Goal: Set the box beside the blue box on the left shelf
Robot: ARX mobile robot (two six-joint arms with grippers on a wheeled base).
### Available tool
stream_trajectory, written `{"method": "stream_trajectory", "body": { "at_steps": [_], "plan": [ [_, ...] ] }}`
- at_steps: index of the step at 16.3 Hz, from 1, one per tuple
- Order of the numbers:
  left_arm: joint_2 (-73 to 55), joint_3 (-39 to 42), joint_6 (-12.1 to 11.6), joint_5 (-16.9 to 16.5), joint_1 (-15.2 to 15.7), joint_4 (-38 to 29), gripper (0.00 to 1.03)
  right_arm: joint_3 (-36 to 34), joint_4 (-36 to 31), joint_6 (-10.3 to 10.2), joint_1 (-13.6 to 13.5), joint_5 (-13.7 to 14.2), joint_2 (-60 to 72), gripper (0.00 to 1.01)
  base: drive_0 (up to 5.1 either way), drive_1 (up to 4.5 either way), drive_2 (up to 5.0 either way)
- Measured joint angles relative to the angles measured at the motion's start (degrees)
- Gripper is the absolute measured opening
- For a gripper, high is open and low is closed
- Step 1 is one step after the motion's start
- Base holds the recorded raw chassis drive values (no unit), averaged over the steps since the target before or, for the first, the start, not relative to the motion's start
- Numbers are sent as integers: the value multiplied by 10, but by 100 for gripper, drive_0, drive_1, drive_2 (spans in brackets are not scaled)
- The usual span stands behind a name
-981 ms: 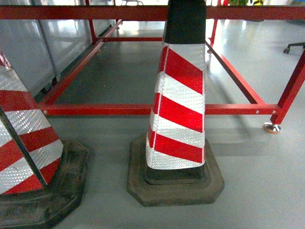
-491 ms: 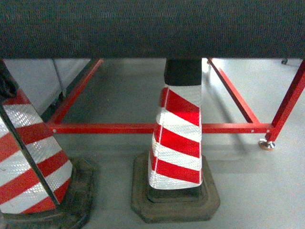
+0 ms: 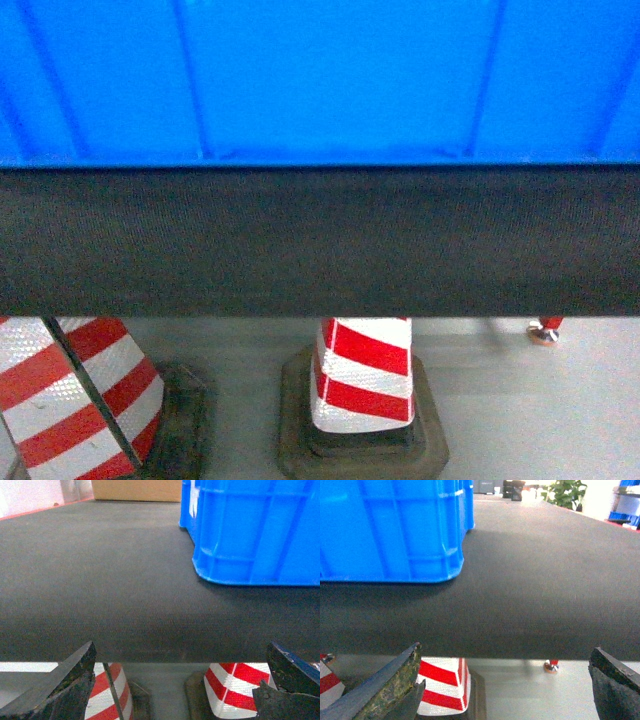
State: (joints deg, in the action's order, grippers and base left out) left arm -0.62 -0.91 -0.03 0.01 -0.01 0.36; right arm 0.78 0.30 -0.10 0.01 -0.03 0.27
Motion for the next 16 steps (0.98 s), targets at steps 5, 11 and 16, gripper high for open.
{"method": "stream_trajectory", "body": {
  "at_steps": [5, 11, 16],
  "plan": [
    [0, 0, 0, 0, 0, 0, 98, 0, 0, 0, 0, 0, 0, 98, 0, 0, 0],
    [0, 0, 0, 0, 0, -3, 98, 0, -2, 0, 0, 0, 0, 98, 0, 0, 0],
    [0, 0, 0, 0, 0, 0, 98, 0, 0, 0, 0, 0, 0, 98, 0, 0, 0]
  ]
}}
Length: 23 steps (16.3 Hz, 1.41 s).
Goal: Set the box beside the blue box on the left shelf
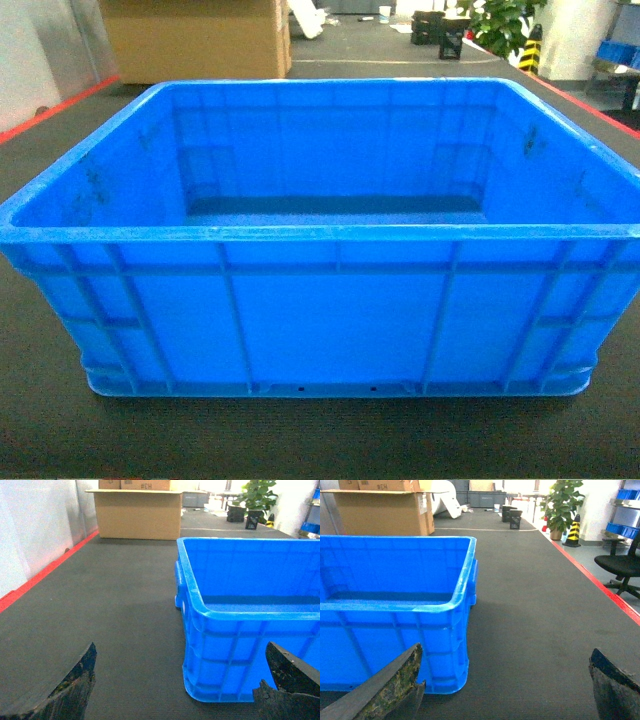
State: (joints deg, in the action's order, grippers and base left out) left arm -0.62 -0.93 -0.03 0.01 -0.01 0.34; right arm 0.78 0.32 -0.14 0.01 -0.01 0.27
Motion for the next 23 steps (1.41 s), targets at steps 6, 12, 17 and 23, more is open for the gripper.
{"method": "stream_trajectory", "body": {
  "at_steps": [6, 12, 17, 23],
  "plan": [
    [0, 0, 0, 0, 0, 0, 98, 0, 0, 0, 0, 0, 0, 98, 0, 0, 0],
    [0, 0, 0, 0, 0, 0, 98, 0, 0, 0, 0, 0, 0, 98, 0, 0, 0],
    [0, 0, 0, 0, 0, 0, 98, 0, 0, 0, 0, 0, 0, 98, 0, 0, 0],
    [0, 0, 0, 0, 0, 0, 98, 0, 0, 0, 0, 0, 0, 98, 0, 0, 0]
  ]
}}
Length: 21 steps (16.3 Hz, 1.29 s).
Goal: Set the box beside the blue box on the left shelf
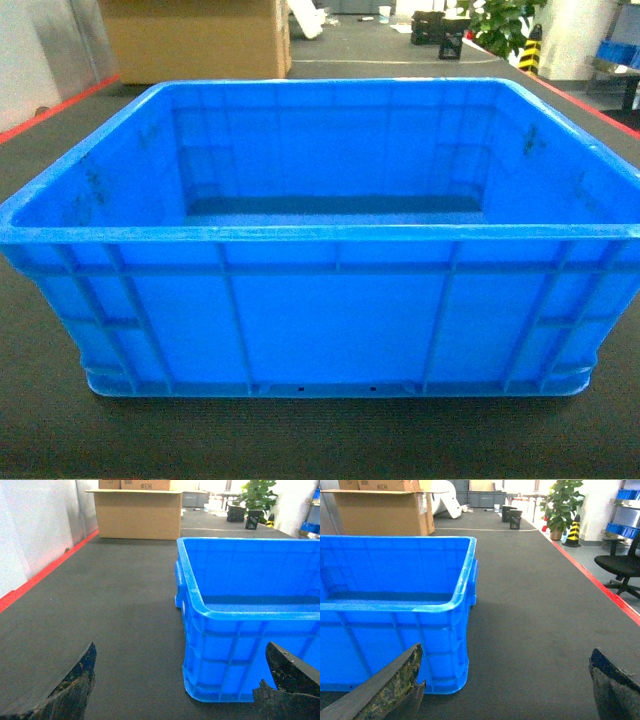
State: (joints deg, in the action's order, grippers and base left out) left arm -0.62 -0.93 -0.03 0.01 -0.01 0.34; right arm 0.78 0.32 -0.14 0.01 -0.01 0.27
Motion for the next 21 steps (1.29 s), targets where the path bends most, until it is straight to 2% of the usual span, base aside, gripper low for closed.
{"method": "stream_trajectory", "body": {
  "at_steps": [14, 15, 16, 17, 19, 21],
  "plan": [
    [0, 0, 0, 0, 0, 0, 98, 0, 0, 0, 0, 0, 0, 98, 0, 0, 0],
    [-3, 0, -1, 27, -11, 3, 98, 0, 0, 0, 0, 0, 0, 98, 0, 0, 0],
    [-36, 0, -4, 111, -51, -25, 98, 0, 2, 0, -4, 9, 3, 98, 0, 0, 0],
    [-77, 0, -5, 133, -56, -72, 98, 1, -38, 0, -20, 31, 41, 98, 0, 0, 0],
    [-211, -17, -6, 111, -25, -205, 98, 28, -156, 0, -45, 43, 171, 98, 0, 0, 0],
    [-402, -118, -19, 62, -22, -349, 98, 125, -302, 4, -57, 45, 355, 98, 0, 0, 0]
  ]
}}
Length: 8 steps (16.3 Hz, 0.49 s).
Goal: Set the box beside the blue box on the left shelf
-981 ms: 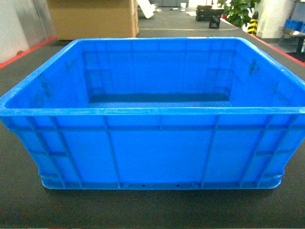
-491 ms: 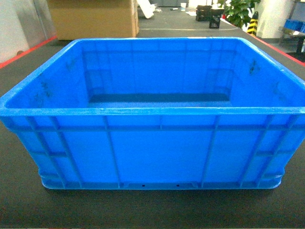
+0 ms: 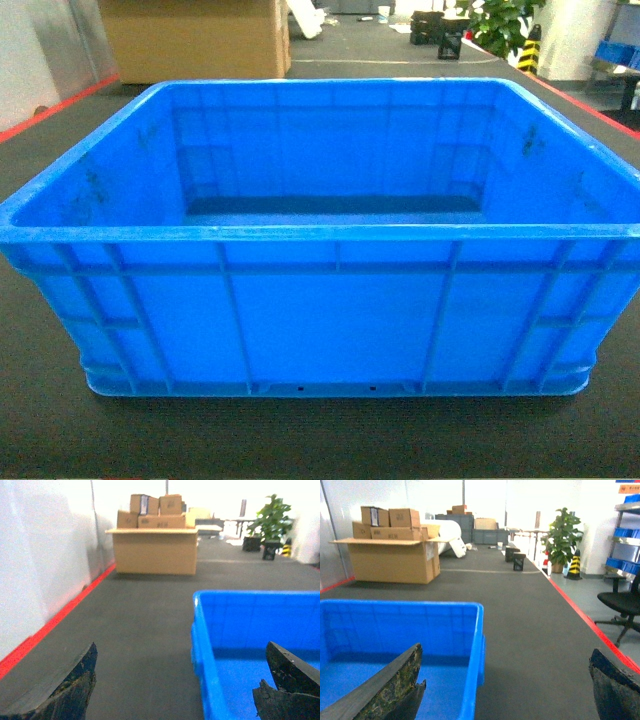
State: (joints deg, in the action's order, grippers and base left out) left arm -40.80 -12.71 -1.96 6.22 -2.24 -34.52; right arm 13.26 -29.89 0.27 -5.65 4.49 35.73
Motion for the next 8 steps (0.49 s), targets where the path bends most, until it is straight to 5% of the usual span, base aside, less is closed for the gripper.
{"method": "stream_trajectory", "body": {
  "at_steps": [1, 3, 5, 8],
  "plan": [
    [-96, -64, -11, -7, 0, -58, 98, 60, -47, 0, -1, 0, 97, 98, 0, 0, 0],
    [-279, -200, -41, -10, -4, -45, 98, 197, -23, -19, 7, -9, 293, 98, 0, 0, 0],
    [-403, -294, -29, -22, -15, 39, 98, 316, 40, -34, 8, -16, 452, 98, 0, 0, 0],
    [-468, -401, 3, -26, -33, 161, 98, 396, 149, -50, 0, -24, 533, 98, 0, 0, 0]
  ]
}}
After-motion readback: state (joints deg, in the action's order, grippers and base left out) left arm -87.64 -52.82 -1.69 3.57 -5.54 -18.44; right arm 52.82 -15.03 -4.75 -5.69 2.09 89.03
